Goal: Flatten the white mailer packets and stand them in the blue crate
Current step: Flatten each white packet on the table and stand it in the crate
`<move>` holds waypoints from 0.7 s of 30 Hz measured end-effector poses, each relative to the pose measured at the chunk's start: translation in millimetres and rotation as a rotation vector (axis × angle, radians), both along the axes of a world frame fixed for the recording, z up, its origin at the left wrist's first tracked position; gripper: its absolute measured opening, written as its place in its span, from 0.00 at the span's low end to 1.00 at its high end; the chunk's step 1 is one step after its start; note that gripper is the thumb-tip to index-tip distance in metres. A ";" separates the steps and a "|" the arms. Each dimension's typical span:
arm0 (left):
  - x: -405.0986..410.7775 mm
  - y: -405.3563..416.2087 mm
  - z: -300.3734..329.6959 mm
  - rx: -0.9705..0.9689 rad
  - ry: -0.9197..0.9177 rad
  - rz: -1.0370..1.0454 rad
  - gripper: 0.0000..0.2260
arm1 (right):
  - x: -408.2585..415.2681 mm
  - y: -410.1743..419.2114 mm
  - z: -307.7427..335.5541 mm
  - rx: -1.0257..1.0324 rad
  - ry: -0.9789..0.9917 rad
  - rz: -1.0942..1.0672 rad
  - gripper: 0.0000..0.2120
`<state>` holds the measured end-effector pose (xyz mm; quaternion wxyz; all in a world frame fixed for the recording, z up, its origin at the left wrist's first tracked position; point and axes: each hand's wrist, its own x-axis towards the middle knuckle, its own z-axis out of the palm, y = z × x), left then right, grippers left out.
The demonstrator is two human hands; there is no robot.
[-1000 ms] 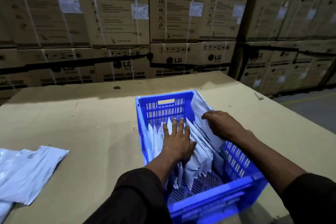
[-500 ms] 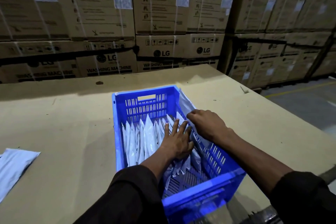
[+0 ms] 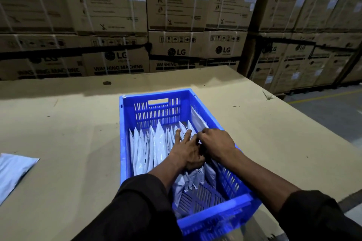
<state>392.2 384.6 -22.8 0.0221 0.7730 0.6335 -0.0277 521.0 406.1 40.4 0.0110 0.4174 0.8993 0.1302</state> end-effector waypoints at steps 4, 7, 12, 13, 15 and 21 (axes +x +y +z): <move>0.1 2.3 5.5 0.010 -0.006 -0.011 0.27 | -2.8 0.5 -10.2 0.028 -0.030 0.010 0.13; 2.5 3.3 7.0 -0.032 0.026 -0.045 0.29 | -2.8 3.3 -13.8 0.032 -0.060 0.007 0.13; 0.2 8.6 4.2 -0.077 0.113 -0.036 0.31 | -4.2 5.6 -19.0 -0.035 -0.057 0.005 0.12; -2.5 8.1 4.2 -0.093 0.099 -0.022 0.31 | -4.7 5.3 -20.5 -0.060 -0.047 -0.001 0.12; -7.6 6.1 5.2 -0.118 0.066 -0.002 0.31 | -4.8 5.7 -24.8 -0.142 -0.023 -0.007 0.14; -17.9 -2.6 7.8 -0.150 -0.013 0.001 0.28 | -2.5 15.4 -44.4 -0.421 0.102 0.052 0.24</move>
